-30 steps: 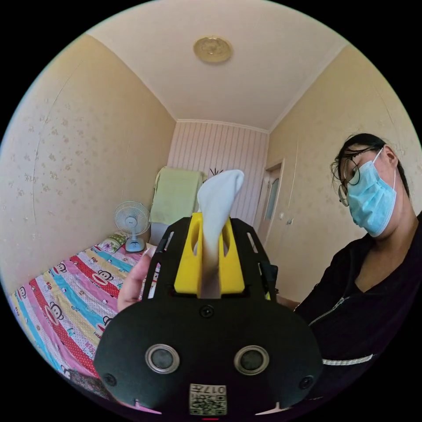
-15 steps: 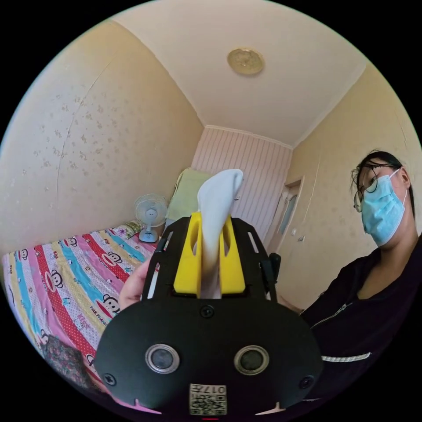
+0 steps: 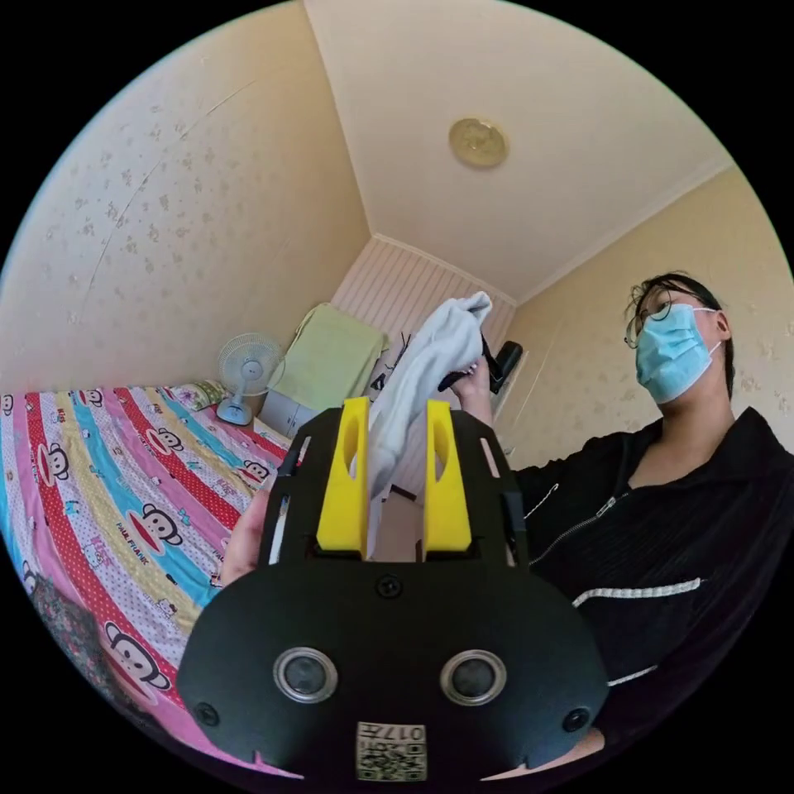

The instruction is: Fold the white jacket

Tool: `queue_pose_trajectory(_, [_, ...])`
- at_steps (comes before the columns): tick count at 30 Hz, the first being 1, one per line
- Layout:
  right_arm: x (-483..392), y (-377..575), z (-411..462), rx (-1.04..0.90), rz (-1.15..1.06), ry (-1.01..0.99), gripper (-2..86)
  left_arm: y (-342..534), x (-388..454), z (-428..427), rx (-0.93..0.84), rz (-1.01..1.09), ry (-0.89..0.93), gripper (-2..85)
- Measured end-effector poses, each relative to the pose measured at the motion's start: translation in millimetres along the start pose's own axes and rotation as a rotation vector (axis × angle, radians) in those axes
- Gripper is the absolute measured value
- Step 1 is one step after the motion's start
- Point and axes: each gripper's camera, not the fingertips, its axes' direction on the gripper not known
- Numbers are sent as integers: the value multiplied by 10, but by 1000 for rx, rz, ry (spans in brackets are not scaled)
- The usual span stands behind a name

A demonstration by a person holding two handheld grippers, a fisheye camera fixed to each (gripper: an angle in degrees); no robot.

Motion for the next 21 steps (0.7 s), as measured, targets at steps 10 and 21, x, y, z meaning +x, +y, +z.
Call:
queue_pose_trajectory(10, [-771, -678, -110, 11, -129, 267, 22, 325, 700, 1109, -171, 251, 20, 182])
queue_pose_trajectory(21, [-1014, -1106, -32, -58, -101, 436, 22, 638, 1529, 1650, -186, 291, -327, 89])
